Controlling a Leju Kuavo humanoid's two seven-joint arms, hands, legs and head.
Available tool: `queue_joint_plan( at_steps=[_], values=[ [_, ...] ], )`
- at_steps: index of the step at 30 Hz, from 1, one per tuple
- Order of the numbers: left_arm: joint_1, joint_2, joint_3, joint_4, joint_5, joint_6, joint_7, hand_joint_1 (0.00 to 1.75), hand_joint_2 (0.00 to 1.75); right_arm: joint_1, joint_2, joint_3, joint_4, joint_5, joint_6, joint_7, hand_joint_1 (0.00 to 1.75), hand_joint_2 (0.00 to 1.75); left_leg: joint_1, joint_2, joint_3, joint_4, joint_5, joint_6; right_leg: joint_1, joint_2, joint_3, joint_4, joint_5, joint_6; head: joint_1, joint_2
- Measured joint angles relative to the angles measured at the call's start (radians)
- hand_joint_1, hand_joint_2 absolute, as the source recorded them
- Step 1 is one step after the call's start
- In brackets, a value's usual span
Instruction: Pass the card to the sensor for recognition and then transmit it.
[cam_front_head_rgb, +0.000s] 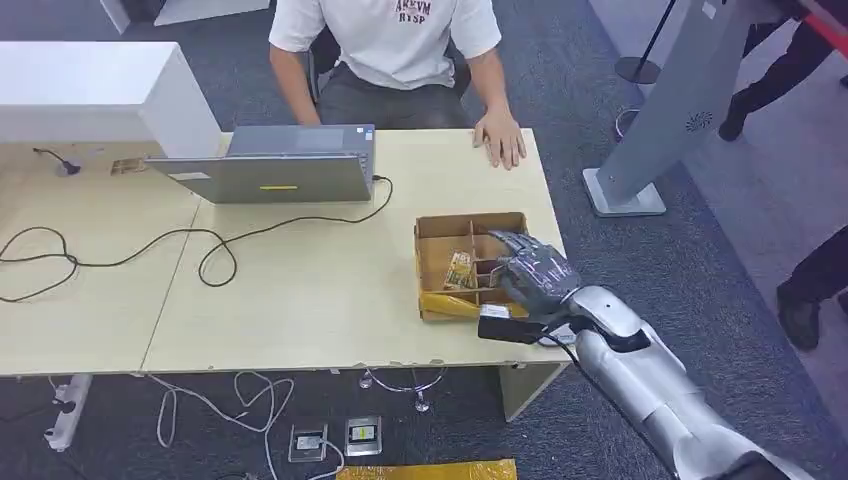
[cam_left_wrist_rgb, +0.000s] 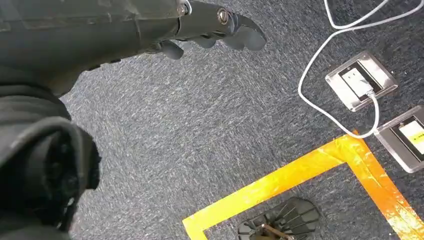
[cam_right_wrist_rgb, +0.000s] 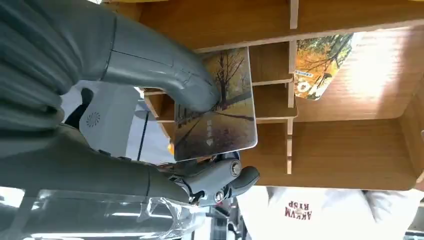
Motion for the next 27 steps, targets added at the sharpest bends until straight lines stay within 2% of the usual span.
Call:
queue_joint_plan(
  at_steps=[10, 21, 27],
  values=[
    [-0.001, -0.003, 0.0, 0.0, -0.012, 0.012, 0.0, 0.0, 0.0, -0.041, 0.019, -0.028, 0.03, 0.0, -0.05, 0.006, 1.75, 1.75, 0.0, 0.0, 0.0, 0.0, 0.0, 0.0, 0.0, 0.001, 0.0, 0.0, 0.0, 0.0, 0.0, 0.0],
    [-0.002, -0.008, 0.0, 0.0, -0.023, 0.013, -0.009, 0.0, 0.0, -0.185, 0.011, -0.125, -0.137, 0.02, 0.024, 0.001, 1.75, 1.75, 0.0, 0.001, 0.001, 0.0, 0.0, 0.0, 0.0, 0.001, 0.0, 0.0, 0.0, 0.0, 0.001, 0.0],
    [-0.007, -0.011, 0.0, 0.0, -0.034, 0.004, -0.01, 0.0, 0.0, -0.233, 0.009, -0.146, -0.197, 0.021, 0.06, -0.013, 1.75, 1.75, 0.0, 0.001, 0.0, 0.0, 0.0, 0.0, 0.0, 0.001, 0.0, 0.0, 0.0, 0.0, 0.0, 0.0]
  ],
)
